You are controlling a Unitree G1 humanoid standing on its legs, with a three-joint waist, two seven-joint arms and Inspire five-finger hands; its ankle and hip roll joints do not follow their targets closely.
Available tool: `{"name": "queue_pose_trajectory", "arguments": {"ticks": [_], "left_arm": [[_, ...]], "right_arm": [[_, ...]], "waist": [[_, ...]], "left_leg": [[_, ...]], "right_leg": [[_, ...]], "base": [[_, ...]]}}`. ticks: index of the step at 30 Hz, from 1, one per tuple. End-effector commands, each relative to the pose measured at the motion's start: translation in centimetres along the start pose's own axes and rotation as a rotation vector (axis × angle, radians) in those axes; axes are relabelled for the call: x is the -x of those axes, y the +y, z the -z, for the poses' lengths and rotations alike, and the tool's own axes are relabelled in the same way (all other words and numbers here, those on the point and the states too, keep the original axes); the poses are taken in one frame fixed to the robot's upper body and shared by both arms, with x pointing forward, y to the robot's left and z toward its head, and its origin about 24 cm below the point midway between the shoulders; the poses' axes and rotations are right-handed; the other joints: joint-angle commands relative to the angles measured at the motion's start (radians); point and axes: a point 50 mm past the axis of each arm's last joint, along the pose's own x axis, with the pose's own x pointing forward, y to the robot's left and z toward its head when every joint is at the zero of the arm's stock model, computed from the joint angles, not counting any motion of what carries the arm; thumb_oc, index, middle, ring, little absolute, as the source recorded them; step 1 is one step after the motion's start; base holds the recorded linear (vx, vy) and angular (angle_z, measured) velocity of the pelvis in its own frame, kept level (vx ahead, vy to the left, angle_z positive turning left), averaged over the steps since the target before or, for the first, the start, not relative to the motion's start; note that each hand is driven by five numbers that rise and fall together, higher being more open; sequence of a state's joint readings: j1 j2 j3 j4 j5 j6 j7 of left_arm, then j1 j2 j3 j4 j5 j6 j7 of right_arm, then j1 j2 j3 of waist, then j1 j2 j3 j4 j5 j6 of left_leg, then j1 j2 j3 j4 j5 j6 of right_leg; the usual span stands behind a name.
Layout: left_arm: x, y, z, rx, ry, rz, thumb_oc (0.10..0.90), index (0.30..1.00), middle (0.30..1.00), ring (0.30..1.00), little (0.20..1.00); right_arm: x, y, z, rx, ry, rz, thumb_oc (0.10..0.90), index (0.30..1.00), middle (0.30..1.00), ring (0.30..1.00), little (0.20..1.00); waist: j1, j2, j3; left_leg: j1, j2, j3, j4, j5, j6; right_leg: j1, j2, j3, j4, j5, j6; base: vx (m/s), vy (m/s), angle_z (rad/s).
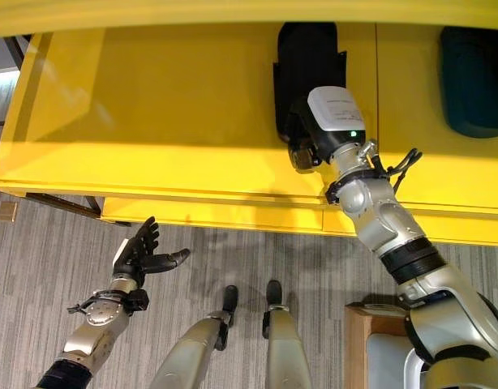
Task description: Move parts from the plastic box to the shelf.
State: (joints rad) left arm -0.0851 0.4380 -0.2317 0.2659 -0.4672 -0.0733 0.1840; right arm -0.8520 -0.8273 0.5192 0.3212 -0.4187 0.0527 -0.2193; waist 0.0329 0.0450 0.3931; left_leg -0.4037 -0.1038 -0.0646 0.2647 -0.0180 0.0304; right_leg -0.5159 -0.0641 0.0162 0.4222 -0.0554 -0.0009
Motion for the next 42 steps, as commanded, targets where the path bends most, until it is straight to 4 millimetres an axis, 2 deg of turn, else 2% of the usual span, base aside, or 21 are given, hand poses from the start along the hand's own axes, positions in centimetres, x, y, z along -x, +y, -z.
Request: {"name": "queue_pose_trajectory", "arguments": {"ticks": [1, 13, 27, 33, 42], "left_arm": [[0.7, 0.0, -2.1, 0.015, -0.136, 0.039, 0.9, 1.0, 1.0, 1.0, 1.0], [0.4, -0.3, -2.3, 0.021, -0.145, 0.042, 0.9, 1.0, 1.0, 1.0, 1.0], [0.4, -0.2, -2.3, 0.025, -0.143, 0.032, 0.9, 1.0, 1.0, 1.0, 1.0], [0.3, -0.3, -2.3, 0.027, -0.143, 0.029, 0.9, 1.0, 1.0, 1.0, 1.0], [0.3, -0.3, -2.1, 0.033, -0.136, 0.025, 0.9, 1.0, 1.0, 1.0, 1.0]], "right_arm": [[-0.5, -2.9, 1.0, 0.057, 0.01, 0.095, 0.4, 0.3, 0.3, 0.3, 0.3], [-0.3, -2.3, 1.0, 0.052, 0.005, 0.061, 0.4, 0.3, 0.3, 0.3, 0.3], [-0.5, -1.4, -0.7, -0.022, -0.039, 0.058, 0.4, 0.3, 0.3, 0.3, 0.3], [0.0, -0.2, -1.2, -0.082, -0.036, 0.044, 0.4, 0.3, 0.3, 0.3, 0.3], [0.7, 0.6, -1.2, -0.099, -0.033, 0.026, 0.4, 0.3, 0.3, 0.3, 0.3]], "waist": [[0.01, 0.011, -0.064], [0.007, 0.003, -0.055], [0.009, -0.002, -0.053], [0.009, -0.001, -0.057], [0.01, -0.004, -0.056]], "left_leg": [[-0.021, 0.054, 0.037, 0.067, -0.057, -0.036], [-0.014, 0.06, 0.04, 0.062, -0.058, -0.036], [-0.017, 0.064, 0.041, 0.058, -0.053, -0.034], [-0.018, 0.063, 0.039, 0.047, -0.048, -0.035], [-0.009, 0.063, 0.035, 0.039, -0.046, -0.034]], "right_leg": [[0.019, -0.021, 0.038, 0.037, -0.036, 0.04], [0.027, -0.018, 0.04, 0.034, -0.033, 0.039], [0.025, -0.012, 0.044, 0.021, -0.02, 0.042], [0.027, -0.012, 0.044, 0.017, -0.019, 0.041], [0.037, -0.014, 0.042, 0.009, -0.015, 0.045]], "base": [[0.0, 0.0, 0.0], [0.0, 0.0, 0.0], [0.0, 0.0, 0.0], [0.0, 0.0, 0.0], [0.0, 0.0, 0.0]]}}
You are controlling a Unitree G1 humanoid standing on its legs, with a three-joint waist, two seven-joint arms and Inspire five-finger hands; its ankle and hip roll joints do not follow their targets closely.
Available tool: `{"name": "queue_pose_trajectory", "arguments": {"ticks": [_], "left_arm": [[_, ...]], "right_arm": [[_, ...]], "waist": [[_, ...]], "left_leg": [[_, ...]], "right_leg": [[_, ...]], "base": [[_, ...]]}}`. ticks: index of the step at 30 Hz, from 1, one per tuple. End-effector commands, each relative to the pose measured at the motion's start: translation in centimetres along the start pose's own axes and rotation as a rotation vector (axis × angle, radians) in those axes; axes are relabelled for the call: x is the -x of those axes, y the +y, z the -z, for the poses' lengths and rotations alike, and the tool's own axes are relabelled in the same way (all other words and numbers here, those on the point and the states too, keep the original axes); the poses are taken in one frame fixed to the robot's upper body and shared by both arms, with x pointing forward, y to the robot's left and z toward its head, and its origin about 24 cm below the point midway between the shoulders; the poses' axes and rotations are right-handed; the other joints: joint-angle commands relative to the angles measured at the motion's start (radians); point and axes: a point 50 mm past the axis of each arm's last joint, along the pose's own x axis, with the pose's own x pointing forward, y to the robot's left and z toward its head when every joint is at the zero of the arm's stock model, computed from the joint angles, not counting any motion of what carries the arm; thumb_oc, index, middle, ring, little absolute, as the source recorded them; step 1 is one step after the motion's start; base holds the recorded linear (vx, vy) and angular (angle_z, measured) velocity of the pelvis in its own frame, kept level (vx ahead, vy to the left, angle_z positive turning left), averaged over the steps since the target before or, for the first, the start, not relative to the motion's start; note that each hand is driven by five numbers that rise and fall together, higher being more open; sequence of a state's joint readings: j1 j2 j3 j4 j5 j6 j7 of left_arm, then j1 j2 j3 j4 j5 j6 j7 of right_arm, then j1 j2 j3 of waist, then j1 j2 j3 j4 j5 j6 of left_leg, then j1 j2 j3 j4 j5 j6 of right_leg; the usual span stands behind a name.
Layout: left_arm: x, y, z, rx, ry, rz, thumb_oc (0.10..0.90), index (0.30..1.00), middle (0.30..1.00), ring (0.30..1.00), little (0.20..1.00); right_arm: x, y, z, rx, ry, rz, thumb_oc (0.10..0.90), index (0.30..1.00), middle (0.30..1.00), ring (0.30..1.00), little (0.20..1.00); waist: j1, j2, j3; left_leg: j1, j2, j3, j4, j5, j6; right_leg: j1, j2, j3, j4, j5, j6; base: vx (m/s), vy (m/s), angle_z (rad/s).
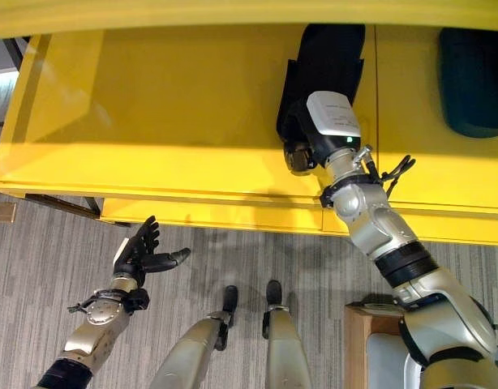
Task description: Move parts from the plastic box to the shelf.
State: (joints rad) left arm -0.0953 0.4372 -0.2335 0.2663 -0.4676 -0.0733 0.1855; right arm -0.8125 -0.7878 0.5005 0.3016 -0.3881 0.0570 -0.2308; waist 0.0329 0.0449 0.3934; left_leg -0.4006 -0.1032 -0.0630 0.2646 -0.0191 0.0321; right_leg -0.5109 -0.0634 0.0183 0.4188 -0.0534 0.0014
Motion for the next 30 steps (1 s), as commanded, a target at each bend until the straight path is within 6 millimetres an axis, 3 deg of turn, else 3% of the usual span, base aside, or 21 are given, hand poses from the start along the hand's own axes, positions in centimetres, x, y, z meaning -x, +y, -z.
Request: {"name": "queue_pose_trajectory", "arguments": {"ticks": [1, 15, 30], "left_arm": [[0.5, -0.1, -1.9, 0.032, -0.128, 0.019, 0.9, 1.0, 1.0, 1.0, 1.0], [0.4, -0.2, -1.9, 0.029, -0.127, 0.027, 0.9, 1.0, 1.0, 1.0, 1.0], [0.4, 0.0, -1.9, 0.016, -0.122, 0.033, 0.9, 1.0, 1.0, 1.0, 1.0]], "right_arm": [[0.3, -0.4, -0.7, -0.023, -0.042, 0.028, 0.4, 0.3, 0.3, 0.3, 0.3], [0.5, -0.6, -1.8, -0.016, -0.102, 0.02, 0.4, 0.3, 0.3, 0.3, 0.3], [-0.8, -3.1, -2.7, 0.119, -0.181, 0.018, 0.4, 0.3, 0.3, 0.3, 0.3]], "waist": [[0.01, -0.005, -0.057], [0.01, -0.019, -0.061], [0.016, -0.031, -0.064]], "left_leg": [[-0.014, 0.062, 0.034, 0.041, -0.045, -0.035], [-0.013, 0.065, 0.035, 0.056, -0.052, -0.033], [-0.008, 0.069, 0.033, 0.052, -0.052, -0.037]], "right_leg": [[0.032, -0.015, 0.04, 0.012, -0.016, 0.043], [0.039, -0.01, 0.043, 0.014, -0.019, 0.041], [0.046, -0.008, 0.042, 0.009, -0.02, 0.04]], "base": [[0.0, 0.0, 0.0], [0.0, 0.0, 0.0], [0.0, 0.0, 0.0]]}}
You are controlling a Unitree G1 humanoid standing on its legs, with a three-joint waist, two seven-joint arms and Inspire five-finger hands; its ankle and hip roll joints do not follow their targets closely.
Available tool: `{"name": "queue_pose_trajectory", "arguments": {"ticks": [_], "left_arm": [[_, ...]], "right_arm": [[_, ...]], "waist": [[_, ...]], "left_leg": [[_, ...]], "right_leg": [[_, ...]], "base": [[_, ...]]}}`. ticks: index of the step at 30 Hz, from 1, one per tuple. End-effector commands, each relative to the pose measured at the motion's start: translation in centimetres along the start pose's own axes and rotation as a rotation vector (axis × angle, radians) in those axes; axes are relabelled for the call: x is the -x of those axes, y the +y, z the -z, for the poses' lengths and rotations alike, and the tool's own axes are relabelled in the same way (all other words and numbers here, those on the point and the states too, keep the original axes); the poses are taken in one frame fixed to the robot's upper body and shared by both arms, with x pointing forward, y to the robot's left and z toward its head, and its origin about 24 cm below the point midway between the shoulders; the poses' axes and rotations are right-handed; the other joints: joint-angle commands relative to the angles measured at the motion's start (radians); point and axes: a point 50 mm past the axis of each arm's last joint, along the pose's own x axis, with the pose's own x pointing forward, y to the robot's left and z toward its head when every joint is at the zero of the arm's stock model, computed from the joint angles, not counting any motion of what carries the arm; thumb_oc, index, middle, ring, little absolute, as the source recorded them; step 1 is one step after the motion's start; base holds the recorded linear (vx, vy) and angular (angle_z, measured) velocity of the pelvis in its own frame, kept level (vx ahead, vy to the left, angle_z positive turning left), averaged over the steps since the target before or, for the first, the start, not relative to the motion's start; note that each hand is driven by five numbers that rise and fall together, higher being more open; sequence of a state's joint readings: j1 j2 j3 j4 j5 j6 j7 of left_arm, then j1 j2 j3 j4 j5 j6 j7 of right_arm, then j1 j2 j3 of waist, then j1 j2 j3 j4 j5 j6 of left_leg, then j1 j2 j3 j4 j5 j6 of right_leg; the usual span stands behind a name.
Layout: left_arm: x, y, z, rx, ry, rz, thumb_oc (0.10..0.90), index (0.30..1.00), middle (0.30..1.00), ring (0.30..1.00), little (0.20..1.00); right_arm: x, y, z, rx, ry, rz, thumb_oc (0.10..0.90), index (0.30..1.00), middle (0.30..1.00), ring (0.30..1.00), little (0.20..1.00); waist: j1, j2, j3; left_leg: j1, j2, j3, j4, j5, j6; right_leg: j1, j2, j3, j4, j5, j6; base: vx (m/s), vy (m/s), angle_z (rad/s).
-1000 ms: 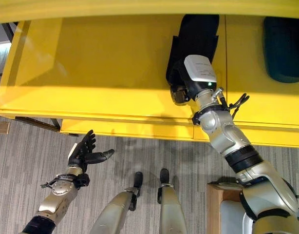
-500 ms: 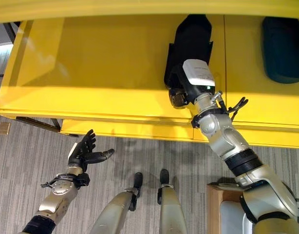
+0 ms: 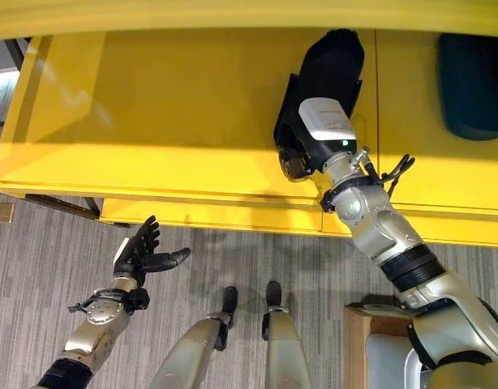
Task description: Move parts from the plastic box to the shelf.
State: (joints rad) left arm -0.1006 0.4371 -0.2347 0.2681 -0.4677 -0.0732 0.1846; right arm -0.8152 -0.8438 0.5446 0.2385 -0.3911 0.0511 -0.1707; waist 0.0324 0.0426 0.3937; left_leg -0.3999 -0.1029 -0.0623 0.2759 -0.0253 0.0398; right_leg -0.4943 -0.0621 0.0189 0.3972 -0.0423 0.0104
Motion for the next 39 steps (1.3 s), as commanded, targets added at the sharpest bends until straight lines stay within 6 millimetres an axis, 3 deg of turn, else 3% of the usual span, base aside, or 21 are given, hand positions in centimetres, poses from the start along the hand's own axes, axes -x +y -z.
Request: {"name": "queue_pose_trajectory", "arguments": {"ticks": [1, 22, 28, 39], "left_arm": [[0.4, 0.1, -1.8, 0.017, -0.121, 0.029, 0.9, 1.0, 1.0, 1.0, 1.0], [0.5, 0.6, -1.9, 0.015, -0.123, 0.012, 0.9, 1.0, 1.0, 1.0, 1.0], [0.5, 0.7, -2.0, 0.015, -0.123, 0.008, 0.9, 1.0, 1.0, 1.0, 1.0], [0.4, 0.8, -2.2, 0.014, -0.127, 0.007, 0.9, 1.0, 1.0, 1.0, 1.0]], "right_arm": [[-1.1, -3.1, -1.9, 0.077, -0.118, 0.088, 0.4, 0.3, 0.3, 0.3, 0.3], [-2.5, -5.9, -4.4, 0.223, -0.242, 0.081, 0.4, 0.3, 0.3, 0.3, 0.3], [-2.4, -7.3, -6.2, 0.222, -0.323, 0.115, 0.4, 0.3, 0.3, 0.3, 0.3], [-2.4, -7.7, -8.7, 0.243, -0.434, 0.095, 0.4, 0.3, 0.3, 0.3, 0.3]], "waist": [[0.017, -0.029, -0.064], [0.024, -0.035, -0.06], [0.026, -0.039, -0.061], [0.032, -0.036, -0.059]], "left_leg": [[-0.008, 0.069, 0.032, 0.041, -0.046, -0.044], [-0.007, 0.071, 0.033, 0.045, -0.047, -0.045], [-0.007, 0.071, 0.034, 0.049, -0.05, -0.044], [-0.008, 0.07, 0.032, 0.055, -0.052, -0.042]], "right_leg": [[0.029, -0.009, 0.041, 0.031, -0.03, 0.031], [0.034, -0.009, 0.039, 0.03, -0.031, 0.03], [0.033, -0.009, 0.04, 0.035, -0.033, 0.03], [0.03, -0.008, 0.042, 0.039, -0.034, 0.029]], "base": [[0.0, 0.0, 0.0], [0.0, 0.0, 0.0], [0.0, 0.0, 0.0], [0.0, 0.0, 0.0]]}}
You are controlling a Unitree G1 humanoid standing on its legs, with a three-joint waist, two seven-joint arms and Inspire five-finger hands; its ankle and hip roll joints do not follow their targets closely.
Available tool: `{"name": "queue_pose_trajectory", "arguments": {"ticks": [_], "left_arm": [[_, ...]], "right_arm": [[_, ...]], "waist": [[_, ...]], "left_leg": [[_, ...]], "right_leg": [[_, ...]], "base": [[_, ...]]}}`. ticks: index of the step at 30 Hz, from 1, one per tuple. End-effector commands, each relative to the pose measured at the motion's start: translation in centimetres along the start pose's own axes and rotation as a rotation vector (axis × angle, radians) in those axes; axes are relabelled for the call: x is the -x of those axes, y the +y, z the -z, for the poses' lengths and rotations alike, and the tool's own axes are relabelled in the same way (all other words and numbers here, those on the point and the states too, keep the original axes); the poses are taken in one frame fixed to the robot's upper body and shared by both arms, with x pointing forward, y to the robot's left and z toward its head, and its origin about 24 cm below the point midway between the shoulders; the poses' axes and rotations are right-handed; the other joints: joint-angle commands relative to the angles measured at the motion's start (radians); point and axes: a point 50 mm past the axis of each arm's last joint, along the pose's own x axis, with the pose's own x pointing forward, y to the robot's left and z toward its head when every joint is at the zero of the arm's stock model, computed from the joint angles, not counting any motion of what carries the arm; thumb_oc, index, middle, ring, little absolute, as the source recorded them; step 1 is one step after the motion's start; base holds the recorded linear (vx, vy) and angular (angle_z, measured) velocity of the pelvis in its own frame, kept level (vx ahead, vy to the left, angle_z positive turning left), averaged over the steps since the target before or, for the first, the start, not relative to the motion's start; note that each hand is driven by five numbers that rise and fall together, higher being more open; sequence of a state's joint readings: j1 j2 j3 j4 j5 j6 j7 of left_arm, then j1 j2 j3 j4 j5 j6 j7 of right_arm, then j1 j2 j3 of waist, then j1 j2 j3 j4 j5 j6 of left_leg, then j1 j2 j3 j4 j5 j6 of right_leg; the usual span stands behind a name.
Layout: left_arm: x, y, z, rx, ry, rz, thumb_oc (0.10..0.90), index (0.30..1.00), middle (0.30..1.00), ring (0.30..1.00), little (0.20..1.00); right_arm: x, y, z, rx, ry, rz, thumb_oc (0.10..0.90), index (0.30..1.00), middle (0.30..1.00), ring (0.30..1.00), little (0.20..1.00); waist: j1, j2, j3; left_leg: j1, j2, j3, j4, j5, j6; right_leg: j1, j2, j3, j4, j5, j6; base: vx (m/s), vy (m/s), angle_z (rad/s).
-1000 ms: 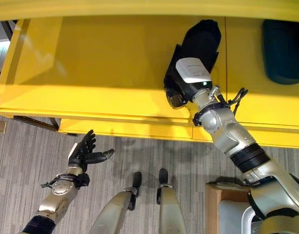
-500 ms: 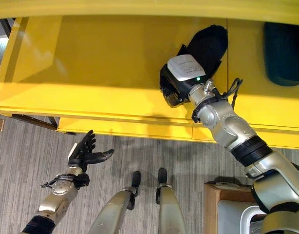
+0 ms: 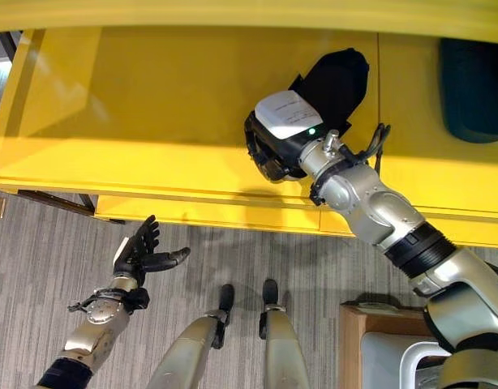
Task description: Move parts from the plastic box to the shelf.
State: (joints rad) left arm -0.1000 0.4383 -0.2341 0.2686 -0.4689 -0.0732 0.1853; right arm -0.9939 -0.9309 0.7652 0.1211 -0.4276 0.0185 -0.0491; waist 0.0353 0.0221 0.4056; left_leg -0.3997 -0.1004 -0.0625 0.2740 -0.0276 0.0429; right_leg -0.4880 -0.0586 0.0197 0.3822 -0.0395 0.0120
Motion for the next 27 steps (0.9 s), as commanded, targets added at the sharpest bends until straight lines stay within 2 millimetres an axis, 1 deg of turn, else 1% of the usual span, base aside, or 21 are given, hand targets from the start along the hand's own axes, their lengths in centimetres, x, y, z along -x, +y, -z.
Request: {"name": "queue_pose_trajectory", "arguments": {"ticks": [1, 5, 7, 10, 13, 19, 20, 21, 23, 27], "left_arm": [[0.4, 0.8, -2.2, 0.013, -0.127, 0.009, 0.9, 1.0, 1.0, 1.0, 1.0], [0.4, 0.9, -2.2, 0.014, -0.128, 0.003, 0.9, 1.0, 1.0, 1.0, 1.0], [0.4, 0.9, -2.2, 0.013, -0.127, 0.001, 0.9, 1.0, 1.0, 1.0, 1.0], [0.5, 1.1, -2.2, 0.01, -0.125, -0.004, 0.9, 1.0, 1.0, 1.0, 1.0], [0.5, 1.1, -2.1, 0.01, -0.123, -0.004, 0.9, 1.0, 1.0, 1.0, 1.0], [0.5, 1.1, -2.1, 0.002, -0.121, -0.001, 0.9, 1.0, 1.0, 1.0, 1.0], [0.6, 1.1, -2.1, 0.0, -0.121, 0.001, 0.9, 1.0, 1.0, 1.0, 1.0], [0.5, 1.1, -2.1, 0.001, -0.121, 0.001, 0.9, 1.0, 1.0, 1.0, 1.0], [0.6, 1.0, -2.0, -0.004, -0.116, 0.011, 0.9, 1.0, 1.0, 1.0, 1.0], [0.6, 0.9, -1.9, -0.01, -0.112, 0.022, 0.9, 1.0, 1.0, 1.0, 1.0]], "right_arm": [[-1.2, -7.1, -2.7, 0.102, -0.165, 0.218, 0.4, 0.3, 0.3, 0.3, 0.3], [-1.2, -7.7, -3.9, 0.123, -0.225, 0.221, 0.4, 0.3, 0.3, 0.3, 0.3], [-1.2, -7.9, -4.1, 0.129, -0.235, 0.22, 0.4, 0.3, 0.3, 0.3, 0.3], [-1.2, -8.2, -4.2, 0.141, -0.24, 0.22, 0.4, 0.3, 0.3, 0.3, 0.3], [-1.1, -8.0, -4.2, 0.146, -0.241, 0.209, 0.4, 0.3, 0.3, 0.3, 0.3], [-0.9, -7.7, -3.8, 0.213, -0.237, 0.171, 0.4, 0.3, 0.3, 0.3, 0.3], [-0.8, -7.5, -3.6, 0.251, -0.233, 0.144, 0.4, 0.3, 0.3, 0.3, 0.3], [-0.8, -7.5, -3.6, 0.252, -0.233, 0.144, 0.4, 0.3, 0.3, 0.3, 0.3], [-0.5, -6.6, -3.5, 0.308, -0.243, 0.07, 0.4, 0.3, 0.3, 0.3, 0.3], [0.0, -5.5, -2.9, 0.329, -0.235, -0.013, 0.4, 0.3, 0.3, 0.3, 0.3]], "waist": [[0.03, -0.017, -0.072], [0.03, -0.019, -0.072], [0.03, -0.02, -0.072], [0.03, -0.02, -0.073], [0.031, -0.02, -0.072], [0.03, -0.021, -0.071], [0.03, -0.022, -0.071], [0.03, -0.021, -0.07], [0.027, -0.021, -0.068], [0.024, -0.021, -0.064]], "left_leg": [[-0.008, 0.067, 0.032, 0.057, -0.05, -0.045], [-0.012, 0.068, 0.032, 0.058, -0.05, -0.044], [-0.012, 0.067, 0.031, 0.057, -0.049, -0.044], [-0.014, 0.067, 0.031, 0.057, -0.049, -0.045], [-0.015, 0.067, 0.031, 0.059, -0.049, -0.045], [-0.016, 0.067, 0.031, 0.06, -0.051, -0.046], [-0.016, 0.067, 0.031, 0.063, -0.052, -0.047], [-0.017, 0.067, 0.031, 0.063, -0.052, -0.047], [-0.016, 0.068, 0.032, 0.064, -0.053, -0.048], [-0.018, 0.07, 0.032, 0.067, -0.052, -0.049]], "right_leg": [[0.024, -0.012, 0.042, 0.053, -0.037, 0.027], [0.023, -0.012, 0.043, 0.051, -0.035, 0.027], [0.024, -0.012, 0.043, 0.05, -0.035, 0.027], [0.023, -0.011, 0.042, 0.049, -0.033, 0.027], [0.02, -0.011, 0.043, 0.051, -0.031, 0.027], [0.02, -0.012, 0.044, 0.05, -0.032, 0.027], [0.021, -0.013, 0.044, 0.051, -0.033, 0.027], [0.021, -0.013, 0.044, 0.051, -0.033, 0.027], [0.022, -0.013, 0.043, 0.052, -0.036, 0.028], [0.02, -0.014, 0.043, 0.055, -0.036, 0.028]], "base": [[0.0, 0.0, 0.0], [0.0, 0.0, 0.0], [0.0, 0.0, 0.0], [0.0, 0.0, 0.0], [0.0, 0.0, 0.0], [0.0, 0.0, 0.0], [0.0, 0.0, 0.0], [0.0, 0.0, 0.0], [0.0, 0.0, 0.0], [0.0, 0.0, 0.0]]}}
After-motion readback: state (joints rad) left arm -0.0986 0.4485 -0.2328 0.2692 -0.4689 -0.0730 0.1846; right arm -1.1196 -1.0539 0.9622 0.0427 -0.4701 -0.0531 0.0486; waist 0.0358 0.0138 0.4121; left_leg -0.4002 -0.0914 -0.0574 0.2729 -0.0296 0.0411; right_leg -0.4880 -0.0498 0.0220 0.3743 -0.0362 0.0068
